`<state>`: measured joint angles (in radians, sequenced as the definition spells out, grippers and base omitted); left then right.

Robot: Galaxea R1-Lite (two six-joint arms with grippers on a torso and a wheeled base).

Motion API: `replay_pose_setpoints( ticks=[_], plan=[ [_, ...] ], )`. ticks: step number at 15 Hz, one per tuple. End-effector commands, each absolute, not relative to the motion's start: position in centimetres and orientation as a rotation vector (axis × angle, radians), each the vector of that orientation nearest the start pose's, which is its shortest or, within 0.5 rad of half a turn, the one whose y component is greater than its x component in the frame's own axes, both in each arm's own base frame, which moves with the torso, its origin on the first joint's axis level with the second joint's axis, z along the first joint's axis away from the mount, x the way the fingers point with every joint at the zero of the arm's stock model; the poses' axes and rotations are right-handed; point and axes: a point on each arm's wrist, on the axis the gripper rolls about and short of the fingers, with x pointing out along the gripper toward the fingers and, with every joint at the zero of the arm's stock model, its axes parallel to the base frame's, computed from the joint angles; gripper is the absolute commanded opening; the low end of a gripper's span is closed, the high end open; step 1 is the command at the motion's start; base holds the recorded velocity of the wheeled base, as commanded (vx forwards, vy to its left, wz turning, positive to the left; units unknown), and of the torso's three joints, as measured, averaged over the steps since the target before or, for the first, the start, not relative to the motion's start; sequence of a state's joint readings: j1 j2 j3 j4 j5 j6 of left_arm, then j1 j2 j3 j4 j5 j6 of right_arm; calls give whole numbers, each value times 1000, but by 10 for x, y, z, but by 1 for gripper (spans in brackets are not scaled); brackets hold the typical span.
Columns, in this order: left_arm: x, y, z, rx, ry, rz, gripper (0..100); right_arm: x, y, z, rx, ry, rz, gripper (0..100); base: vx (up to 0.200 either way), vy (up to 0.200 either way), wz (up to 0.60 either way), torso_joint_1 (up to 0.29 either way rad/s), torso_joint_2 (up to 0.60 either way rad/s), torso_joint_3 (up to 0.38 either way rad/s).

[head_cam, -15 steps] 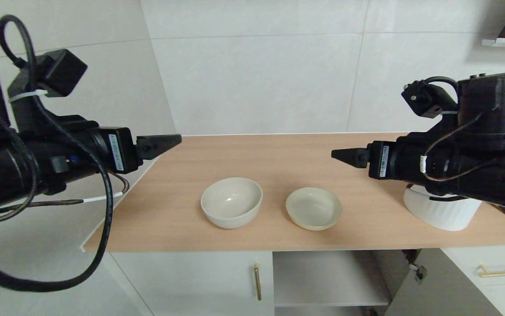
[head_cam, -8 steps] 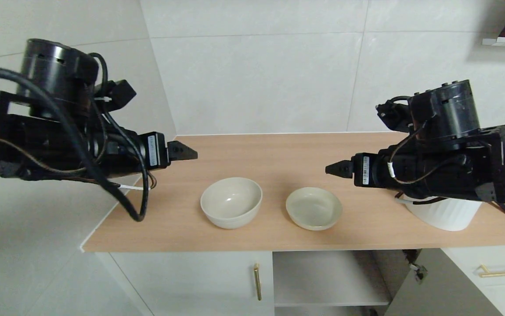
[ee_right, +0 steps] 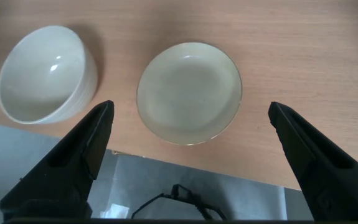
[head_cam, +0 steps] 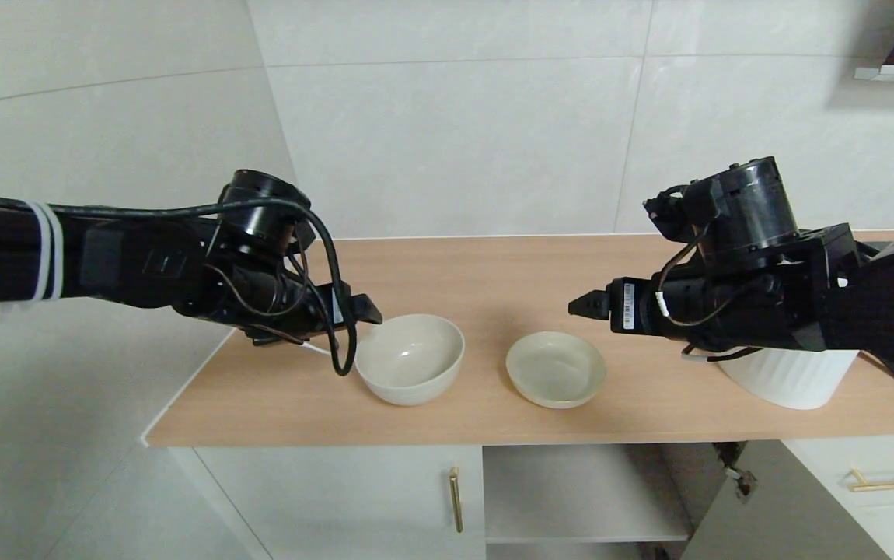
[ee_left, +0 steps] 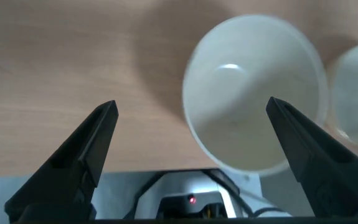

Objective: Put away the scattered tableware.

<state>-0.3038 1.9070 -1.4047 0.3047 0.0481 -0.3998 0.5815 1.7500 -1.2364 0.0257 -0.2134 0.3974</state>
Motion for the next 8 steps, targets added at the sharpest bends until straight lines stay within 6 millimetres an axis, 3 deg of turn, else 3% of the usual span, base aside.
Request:
replay_pose_setpoints(
  ticks=[1, 8],
  plan=[
    [359, -110, 165, -223, 894, -57, 100, 279, 177, 222, 171, 557, 239, 100, 0, 0, 0, 0, 0, 0],
    [376, -115, 143, -238, 932, -26, 100, 279, 177, 222, 172, 554, 234, 100, 0, 0, 0, 0, 0, 0]
  ],
)
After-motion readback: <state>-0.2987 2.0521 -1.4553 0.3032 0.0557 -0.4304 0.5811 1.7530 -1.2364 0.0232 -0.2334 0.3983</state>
